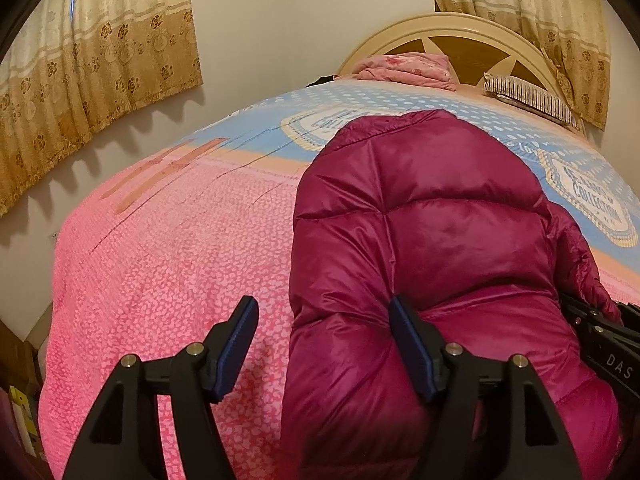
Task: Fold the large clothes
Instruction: 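Lower the folded jacket onto the bedspread and open both grippers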
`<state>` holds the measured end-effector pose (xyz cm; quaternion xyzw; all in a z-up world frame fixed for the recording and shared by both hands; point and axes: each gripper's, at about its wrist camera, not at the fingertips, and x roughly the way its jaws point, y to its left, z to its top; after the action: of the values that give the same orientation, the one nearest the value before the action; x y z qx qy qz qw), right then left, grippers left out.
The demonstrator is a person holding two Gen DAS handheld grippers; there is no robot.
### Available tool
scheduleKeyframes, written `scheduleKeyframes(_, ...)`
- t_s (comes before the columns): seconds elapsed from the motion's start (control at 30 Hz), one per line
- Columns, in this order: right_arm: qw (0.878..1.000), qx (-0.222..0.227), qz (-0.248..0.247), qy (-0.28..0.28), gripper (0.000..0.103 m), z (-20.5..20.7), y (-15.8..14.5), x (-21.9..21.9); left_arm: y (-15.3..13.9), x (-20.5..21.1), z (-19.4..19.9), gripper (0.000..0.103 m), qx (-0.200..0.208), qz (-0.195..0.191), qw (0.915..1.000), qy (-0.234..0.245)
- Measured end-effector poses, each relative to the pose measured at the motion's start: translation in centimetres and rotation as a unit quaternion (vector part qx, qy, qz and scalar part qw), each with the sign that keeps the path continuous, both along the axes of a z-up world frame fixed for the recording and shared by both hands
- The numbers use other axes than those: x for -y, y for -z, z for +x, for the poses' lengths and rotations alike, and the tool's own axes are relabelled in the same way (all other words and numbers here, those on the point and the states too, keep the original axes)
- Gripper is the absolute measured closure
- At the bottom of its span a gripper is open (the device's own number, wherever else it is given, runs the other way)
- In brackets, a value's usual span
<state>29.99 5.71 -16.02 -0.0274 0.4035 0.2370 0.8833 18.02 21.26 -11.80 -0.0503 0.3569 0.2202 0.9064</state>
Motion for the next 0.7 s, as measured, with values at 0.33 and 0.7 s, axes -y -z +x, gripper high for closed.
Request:
scheduleKeyframes(0.33,1.0,0.011,-0.009,0.003,0.055,-0.8,-1.4,0.0,-1.2,-0.1,-1.2,0.034,-0.001,-0.008,0.9999,0.008)
scheduleKeyframes(0.7,0.996,0.071,0.041,0.017,0.038,-6.9,-8.5,3.6,-9.3,0.8,-9.6,0.034,0.084,-0.003,0.9964,0.014)
